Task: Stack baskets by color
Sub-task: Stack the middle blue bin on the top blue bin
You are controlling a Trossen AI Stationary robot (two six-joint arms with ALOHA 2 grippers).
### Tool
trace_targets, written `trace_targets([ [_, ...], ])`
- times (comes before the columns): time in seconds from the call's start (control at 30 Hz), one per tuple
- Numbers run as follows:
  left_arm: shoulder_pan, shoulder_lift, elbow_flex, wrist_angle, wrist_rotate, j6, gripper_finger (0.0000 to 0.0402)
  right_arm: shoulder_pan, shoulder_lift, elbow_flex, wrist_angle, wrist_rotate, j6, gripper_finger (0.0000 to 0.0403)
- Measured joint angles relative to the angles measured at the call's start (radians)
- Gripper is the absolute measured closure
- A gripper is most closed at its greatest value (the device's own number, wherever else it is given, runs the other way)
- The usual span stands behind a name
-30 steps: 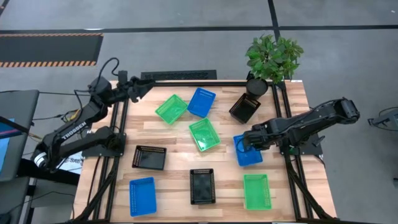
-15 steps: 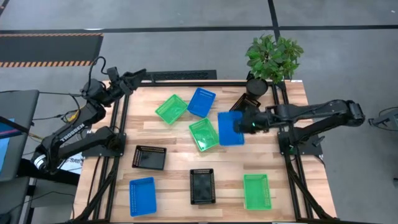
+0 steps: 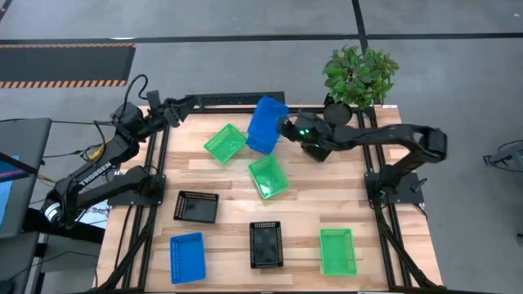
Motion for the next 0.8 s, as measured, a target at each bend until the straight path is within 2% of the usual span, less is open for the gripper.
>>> trace_targets([
  [0.2,0.000,0.000,0.000,-0.008,0.001,0.000,0.0077,0.000,0.116,0.000,0.126,-0.052,0.095,0.0388],
  [0.43,0.000,0.000,0.000,-0.009,-0.004,0.004,0.0077,0.025,0.098,0.000,0.001,-0.001,0.118,0.0371],
  [0.8,0.001,0.000,0.000,-0.010,-0.060,0.013,0.0077,0.021,0.095,0.000,-0.052,0.000,0.126,0.0381],
])
